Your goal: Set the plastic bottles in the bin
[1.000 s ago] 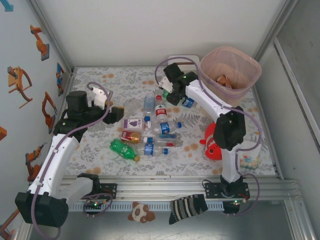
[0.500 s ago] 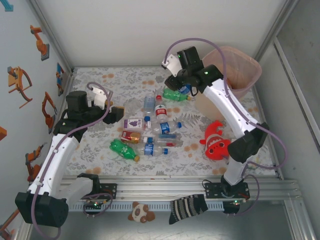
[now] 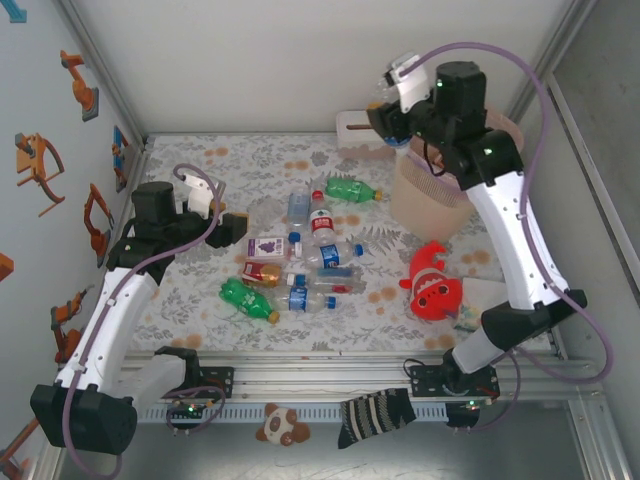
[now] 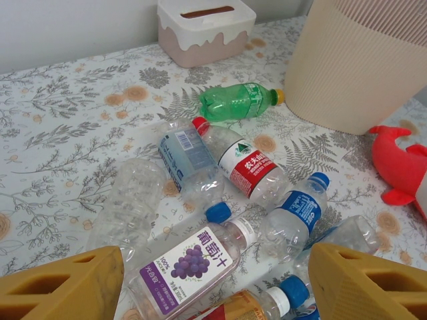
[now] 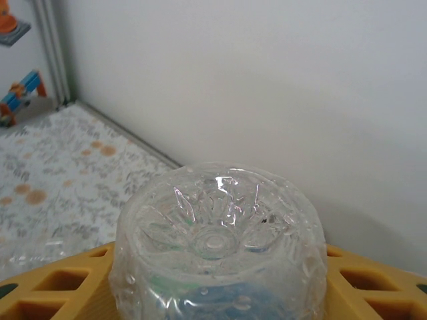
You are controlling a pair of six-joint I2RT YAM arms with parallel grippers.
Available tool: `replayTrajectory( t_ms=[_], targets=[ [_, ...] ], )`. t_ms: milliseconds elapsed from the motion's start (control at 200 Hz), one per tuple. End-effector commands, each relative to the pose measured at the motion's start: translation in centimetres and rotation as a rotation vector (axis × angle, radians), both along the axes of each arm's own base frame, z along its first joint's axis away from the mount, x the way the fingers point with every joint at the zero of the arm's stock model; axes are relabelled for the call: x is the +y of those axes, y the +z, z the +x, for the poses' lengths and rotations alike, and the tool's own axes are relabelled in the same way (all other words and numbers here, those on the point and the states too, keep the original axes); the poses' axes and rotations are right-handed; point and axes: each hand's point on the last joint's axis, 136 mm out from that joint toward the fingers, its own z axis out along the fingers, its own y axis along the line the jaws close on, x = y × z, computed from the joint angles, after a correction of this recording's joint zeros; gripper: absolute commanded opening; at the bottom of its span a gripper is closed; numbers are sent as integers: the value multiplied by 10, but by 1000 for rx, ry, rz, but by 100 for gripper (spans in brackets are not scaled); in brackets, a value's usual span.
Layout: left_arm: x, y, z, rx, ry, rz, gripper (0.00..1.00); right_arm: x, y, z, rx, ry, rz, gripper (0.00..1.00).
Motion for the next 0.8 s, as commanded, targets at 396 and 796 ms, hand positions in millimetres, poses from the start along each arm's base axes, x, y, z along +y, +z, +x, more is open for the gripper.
replayTrajectory(
  t_ms=[396, 796],
  targets=[
    [-1, 5, 0, -10, -6, -29, 73, -114, 6, 37, 27, -322, 87, 54],
    [0, 6, -2, -11, -5, -32, 73, -187, -93, 77, 275, -772, 101, 35]
  ],
)
